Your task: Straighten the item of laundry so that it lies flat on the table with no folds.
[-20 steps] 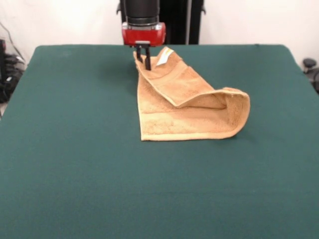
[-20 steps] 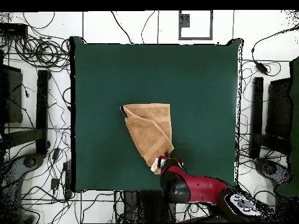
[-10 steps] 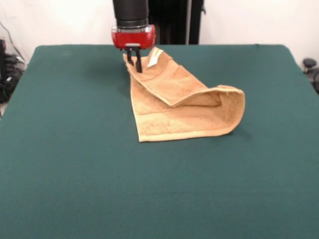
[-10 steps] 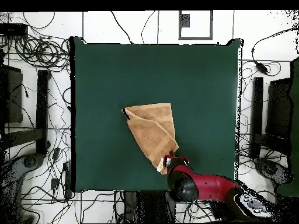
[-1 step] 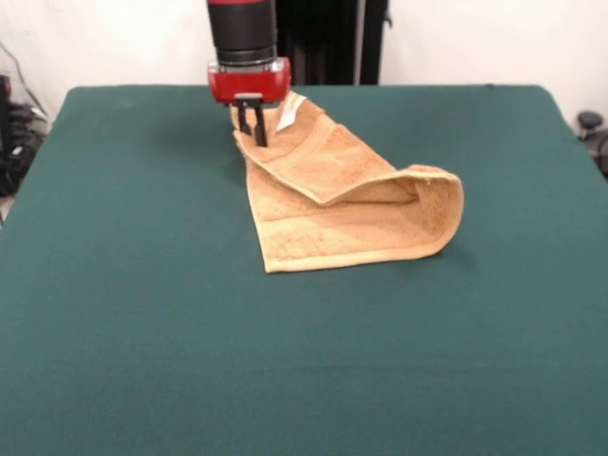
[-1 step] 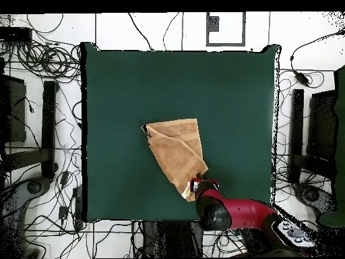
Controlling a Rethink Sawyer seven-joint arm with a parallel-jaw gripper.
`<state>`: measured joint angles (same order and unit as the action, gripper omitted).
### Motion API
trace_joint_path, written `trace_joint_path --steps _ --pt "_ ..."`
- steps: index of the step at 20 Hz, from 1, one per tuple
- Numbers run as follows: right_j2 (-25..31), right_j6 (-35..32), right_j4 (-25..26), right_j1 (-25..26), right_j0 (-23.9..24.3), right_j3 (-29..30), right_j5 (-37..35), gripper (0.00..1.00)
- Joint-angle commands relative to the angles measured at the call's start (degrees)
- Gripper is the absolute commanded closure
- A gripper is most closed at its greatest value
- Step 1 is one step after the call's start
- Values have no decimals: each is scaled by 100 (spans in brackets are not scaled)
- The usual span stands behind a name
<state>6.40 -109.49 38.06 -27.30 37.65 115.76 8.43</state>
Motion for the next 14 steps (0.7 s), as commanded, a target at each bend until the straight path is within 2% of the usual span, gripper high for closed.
trace_joint_path --steps 1,14 --pt "775 85 229 438 26 -933 -763 100" --pt "729 -16 212 333 -65 -924 -790 100"
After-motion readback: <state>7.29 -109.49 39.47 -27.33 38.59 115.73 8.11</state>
